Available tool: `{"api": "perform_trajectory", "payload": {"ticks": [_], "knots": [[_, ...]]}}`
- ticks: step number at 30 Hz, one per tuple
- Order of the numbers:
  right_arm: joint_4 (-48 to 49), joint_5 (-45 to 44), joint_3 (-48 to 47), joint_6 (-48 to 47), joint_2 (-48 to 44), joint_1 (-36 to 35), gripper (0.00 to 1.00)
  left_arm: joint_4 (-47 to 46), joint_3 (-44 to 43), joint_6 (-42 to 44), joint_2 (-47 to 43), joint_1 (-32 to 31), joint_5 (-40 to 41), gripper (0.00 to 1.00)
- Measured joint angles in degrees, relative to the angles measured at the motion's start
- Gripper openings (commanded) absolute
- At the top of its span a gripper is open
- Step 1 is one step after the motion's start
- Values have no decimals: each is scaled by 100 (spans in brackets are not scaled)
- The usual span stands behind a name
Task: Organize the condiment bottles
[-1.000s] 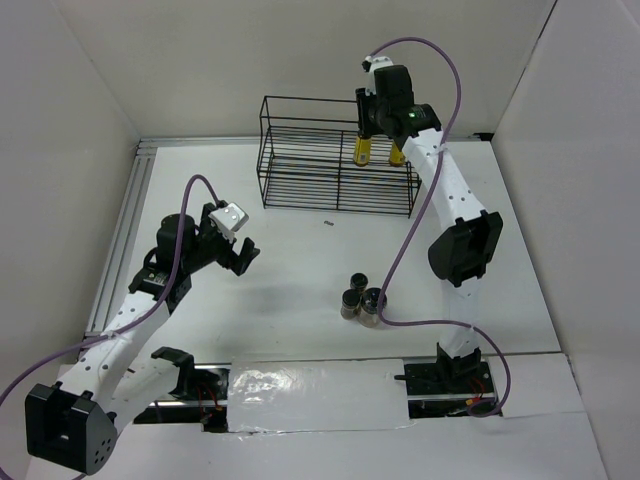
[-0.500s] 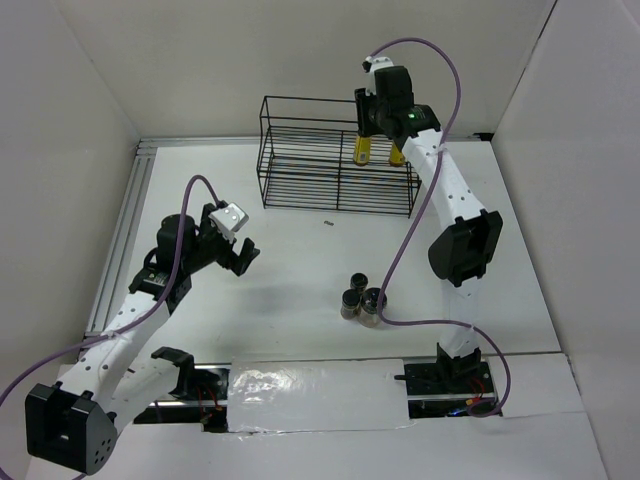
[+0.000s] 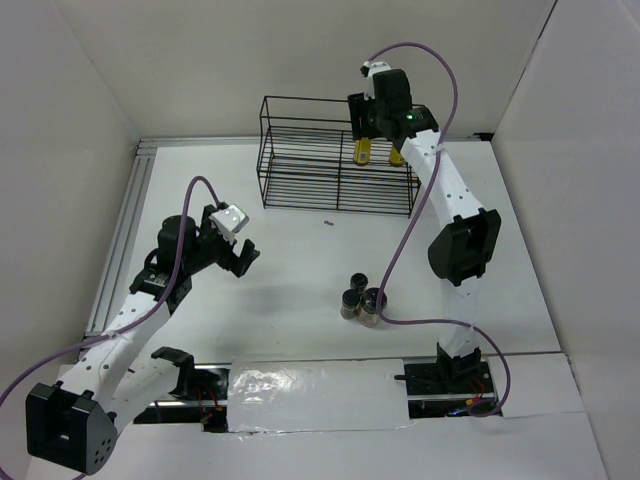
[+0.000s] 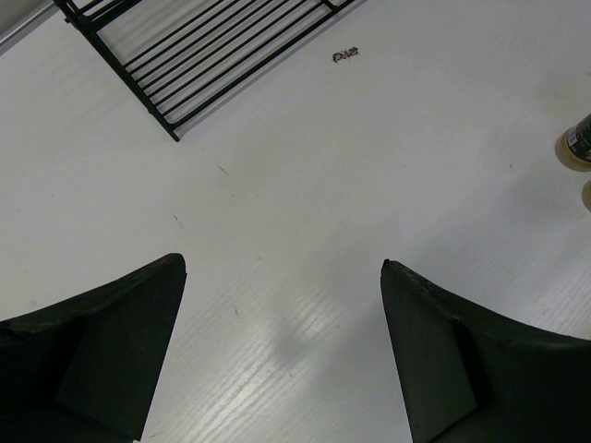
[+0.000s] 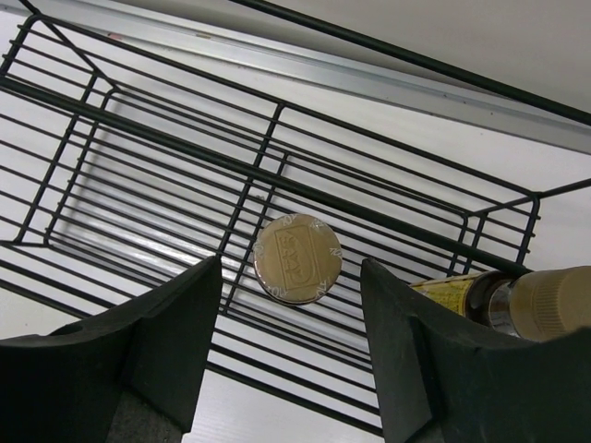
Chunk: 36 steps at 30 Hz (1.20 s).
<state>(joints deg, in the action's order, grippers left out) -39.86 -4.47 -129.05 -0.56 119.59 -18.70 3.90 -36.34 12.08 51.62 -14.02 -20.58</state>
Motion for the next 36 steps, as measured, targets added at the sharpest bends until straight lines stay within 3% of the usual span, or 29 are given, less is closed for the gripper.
{"api": "perform_trajectory", "payload": {"ticks": [2, 8, 13, 16, 18, 20, 23, 25, 26, 27, 30, 36], "knots": [[-11, 31, 0, -17, 0, 0, 78, 0, 0, 2, 0, 0, -2, 99], [-55, 37, 109, -52, -79, 0, 82, 2, 0, 28, 0, 0, -26, 99], [-175, 20, 507, -66, -490, -2, 92, 7, -15, 153, 2, 0, -205, 98], [-249, 13, 557, -66, -782, -31, 98, 92, -129, 262, 48, -17, -496, 85], [-306, -4, 702, -68, -1073, -48, 98, 232, -345, 402, 157, -52, -855, 70], [-358, -55, 1016, -63, -1519, -79, 98, 431, -656, 555, 308, -138, -1311, 67], [-389, -166, 1633, -44, -2312, -105, 94, 787, -1220, 778, 638, -417, -2037, 71], [-417, -302, 2046, -15, -2850, -103, 78, 1021, -1578, 951, 931, -686, -2479, 84], [-433, -315, 2229, -22, -3099, -103, 78, 1141, -1749, 1034, 1080, -809, -2675, 84], [-417, -376, 2402, 22, -3344, -92, 71, 1228, -1886, 1067, 1263, -977, -2859, 90], [-389, -507, 2898, 136, -3950, -31, 70, 1346, -2105, 1189, 1742, -1412, -3215, 99], [-400, -614, 3550, 313, -4400, 103, 73, 1176, -2087, 1099, 2476, -2365, -3147, 99]]}}
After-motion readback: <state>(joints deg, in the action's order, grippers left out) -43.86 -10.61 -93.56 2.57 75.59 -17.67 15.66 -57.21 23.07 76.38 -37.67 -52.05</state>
